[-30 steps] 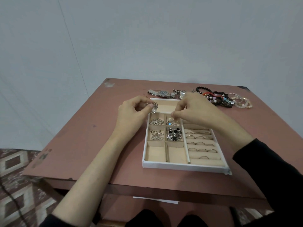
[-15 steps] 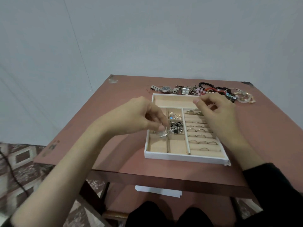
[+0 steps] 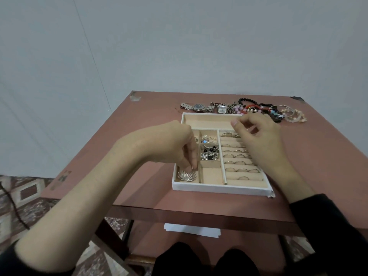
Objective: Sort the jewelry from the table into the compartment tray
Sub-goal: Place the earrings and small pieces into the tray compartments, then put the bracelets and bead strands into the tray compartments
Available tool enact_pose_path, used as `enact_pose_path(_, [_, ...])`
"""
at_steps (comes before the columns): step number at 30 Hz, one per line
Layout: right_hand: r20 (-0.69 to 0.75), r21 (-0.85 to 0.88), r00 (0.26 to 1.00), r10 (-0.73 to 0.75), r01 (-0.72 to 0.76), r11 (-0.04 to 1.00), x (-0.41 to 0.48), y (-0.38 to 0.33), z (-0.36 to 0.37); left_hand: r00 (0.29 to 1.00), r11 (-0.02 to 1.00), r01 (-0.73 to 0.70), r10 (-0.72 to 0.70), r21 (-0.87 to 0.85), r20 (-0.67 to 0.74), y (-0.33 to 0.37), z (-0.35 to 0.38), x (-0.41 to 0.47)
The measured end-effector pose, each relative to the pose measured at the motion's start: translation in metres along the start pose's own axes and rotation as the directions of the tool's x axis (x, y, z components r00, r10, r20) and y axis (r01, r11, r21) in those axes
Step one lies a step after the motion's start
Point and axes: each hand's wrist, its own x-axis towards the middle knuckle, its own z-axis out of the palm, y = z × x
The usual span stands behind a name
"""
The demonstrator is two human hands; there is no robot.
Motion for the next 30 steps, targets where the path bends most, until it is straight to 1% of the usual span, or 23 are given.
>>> enact_pose_path(3, [0.002,-0.012,1.000,0.003,-0.003,1.000,0.000,0.002,-0.001,1.000,0.997,0.021,-0.021,0.068,-0.005,-0.004,0.001,0.004])
enact_pose_path(6, [-0.002,-0.008,1.000,0.019,-0.019,1.000,0.001,0.002,-0.002,0.997,0.990,0.074,-0.078,0.116,0.027,-0.005,0.004,0.008])
enact_pose_path(8, [-0.018,0.010,0.999,0.036,-0.035,0.999,0.001,0.003,-0.003,0.993,0.989,0.102,-0.108,0.104,0.056,-0.005,0.002,0.010])
enact_pose_path(10, [-0.025,0.048,0.997,0.075,-0.074,0.996,0.003,0.008,-0.006,0.993,0.994,0.095,-0.098,0.045,0.069,-0.004,-0.003,0.014])
enact_pose_path(11, [-0.019,0.064,0.995,0.099,-0.098,0.993,0.004,0.012,-0.009,0.996,0.997,0.076,-0.075,-0.006,0.050,-0.002,-0.007,0.018])
enact_pose_path(14, [-0.030,0.084,0.990,0.136,-0.133,0.988,0.013,0.026,-0.025,0.997,0.989,-0.002,-0.009,-0.151,-0.076,0.009,-0.015,0.042])
enact_pose_path(17, [-0.080,0.041,0.982,0.174,-0.171,0.984,0.028,0.044,-0.053,0.984,0.977,-0.069,0.033,-0.202,-0.174,0.025,-0.017,0.076])
enact_pose_path(21, [-0.162,0.007,0.942,0.292,-0.295,0.955,0.055,0.077,-0.080,0.955,0.965,-0.136,0.067,-0.226,-0.288,0.043,-0.014,0.127])
enact_pose_path(24, [-0.164,-0.048,0.928,0.335,-0.347,0.937,0.069,0.101,-0.083,0.944,0.974,-0.113,0.043,-0.198,-0.327,0.050,-0.007,0.165])
enact_pose_path(26, [-0.165,-0.101,0.931,0.327,-0.346,0.933,0.071,0.112,-0.080,0.942,0.982,-0.101,0.042,-0.162,-0.334,0.056,-0.001,0.186])
enact_pose_path(30, [-0.129,-0.175,0.945,0.300,-0.319,0.931,0.068,0.127,-0.078,0.950,0.996,-0.084,0.091,0.036,-0.299,0.066,0.012,0.216])
